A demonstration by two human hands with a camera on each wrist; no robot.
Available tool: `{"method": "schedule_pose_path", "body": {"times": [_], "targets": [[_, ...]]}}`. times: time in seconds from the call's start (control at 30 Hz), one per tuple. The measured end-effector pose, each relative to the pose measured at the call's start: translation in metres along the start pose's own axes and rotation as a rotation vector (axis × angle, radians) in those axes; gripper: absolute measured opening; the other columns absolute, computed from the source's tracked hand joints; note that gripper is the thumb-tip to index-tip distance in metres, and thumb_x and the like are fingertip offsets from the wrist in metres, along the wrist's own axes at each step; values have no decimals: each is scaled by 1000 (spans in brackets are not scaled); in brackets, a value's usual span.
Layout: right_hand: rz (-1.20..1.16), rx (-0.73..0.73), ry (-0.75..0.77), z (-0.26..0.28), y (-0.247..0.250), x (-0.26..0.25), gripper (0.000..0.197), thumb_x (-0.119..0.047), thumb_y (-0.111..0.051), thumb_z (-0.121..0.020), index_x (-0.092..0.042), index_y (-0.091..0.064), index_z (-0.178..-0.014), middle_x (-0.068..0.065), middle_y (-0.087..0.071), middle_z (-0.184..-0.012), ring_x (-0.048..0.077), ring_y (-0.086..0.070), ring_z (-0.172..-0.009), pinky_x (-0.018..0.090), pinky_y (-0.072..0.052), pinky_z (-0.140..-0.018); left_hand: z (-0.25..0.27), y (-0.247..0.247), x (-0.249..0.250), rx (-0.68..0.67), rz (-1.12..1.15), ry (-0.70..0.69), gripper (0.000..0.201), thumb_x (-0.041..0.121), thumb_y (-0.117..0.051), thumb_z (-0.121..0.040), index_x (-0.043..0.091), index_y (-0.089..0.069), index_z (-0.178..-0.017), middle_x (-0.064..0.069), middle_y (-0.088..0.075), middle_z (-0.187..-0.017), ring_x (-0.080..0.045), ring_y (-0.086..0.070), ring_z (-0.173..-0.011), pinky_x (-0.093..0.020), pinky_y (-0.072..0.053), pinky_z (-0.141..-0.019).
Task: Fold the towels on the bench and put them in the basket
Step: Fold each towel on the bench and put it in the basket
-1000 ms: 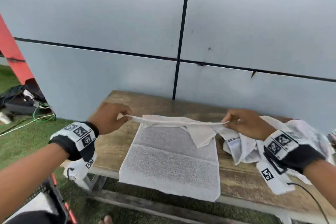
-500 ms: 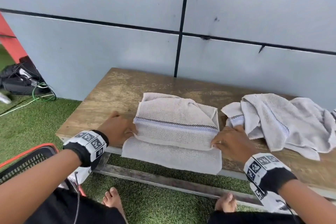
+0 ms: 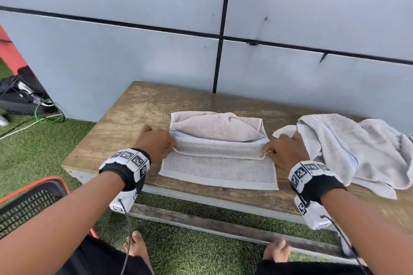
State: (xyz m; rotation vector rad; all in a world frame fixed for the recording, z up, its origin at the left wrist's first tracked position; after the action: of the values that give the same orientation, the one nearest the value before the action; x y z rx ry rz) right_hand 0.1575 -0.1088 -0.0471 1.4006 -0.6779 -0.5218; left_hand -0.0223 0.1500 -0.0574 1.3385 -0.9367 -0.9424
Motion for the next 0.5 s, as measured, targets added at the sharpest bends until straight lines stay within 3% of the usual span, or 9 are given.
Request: {"method": "schedule_pose_path", "body": {"times": [0.13, 0.27, 0.4, 0.5], "targets": [[-228, 188, -32, 25, 16, 17, 14, -25, -56, -89, -34, -66, -91, -14, -64, -84, 14, -55, -97, 34, -21, -84, 23, 27, -7, 216, 136, 0, 13, 29, -56, -89, 36, -67, -91, 14, -63, -87, -12, -57, -88, -32, -20, -78], [-345, 284, -4, 55, 23, 28, 9, -23, -64, -84, -30, -67, -88, -14, -68, -95, 13, -57, -99, 35, -22, -89, 54, 43, -8, 423, 152, -40, 7, 24, -72, -77, 29, -70, -81, 13, -66, -77, -17, -60, -74, -34, -27, -76], [-323, 270, 79, 78, 13, 19, 14, -22, -69, -80, -34, -67, -86, -21, -63, -91, 11, -58, -95, 36, -24, -88, 76, 35, 1, 443, 143, -93, 13, 24, -81, -68, 30, -73, -76, 13, -71, -87, -16, -65, -78, -30, -24, -78], [-351, 263, 153, 88, 4, 11, 15, -20, -74, -75, -32, -69, -82, -22, -62, -88, 10, -59, -93, 29, -22, -86, 89, 16, 1, 395, 153, -105, 15, 26, -82, -67, 33, -72, -76, 15, -70, -83, -11, -65, -77, -25, -21, -81]]}}
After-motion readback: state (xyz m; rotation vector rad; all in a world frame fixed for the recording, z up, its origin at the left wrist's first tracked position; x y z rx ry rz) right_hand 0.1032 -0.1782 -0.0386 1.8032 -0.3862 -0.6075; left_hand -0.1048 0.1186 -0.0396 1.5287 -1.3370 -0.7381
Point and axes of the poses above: each hand's wrist, its own z-axis away from the middle knuckle, its own y-axis out of the back of the hand, x = y × z, the point moved 10 cm from there along -z, towards the middle knuckle
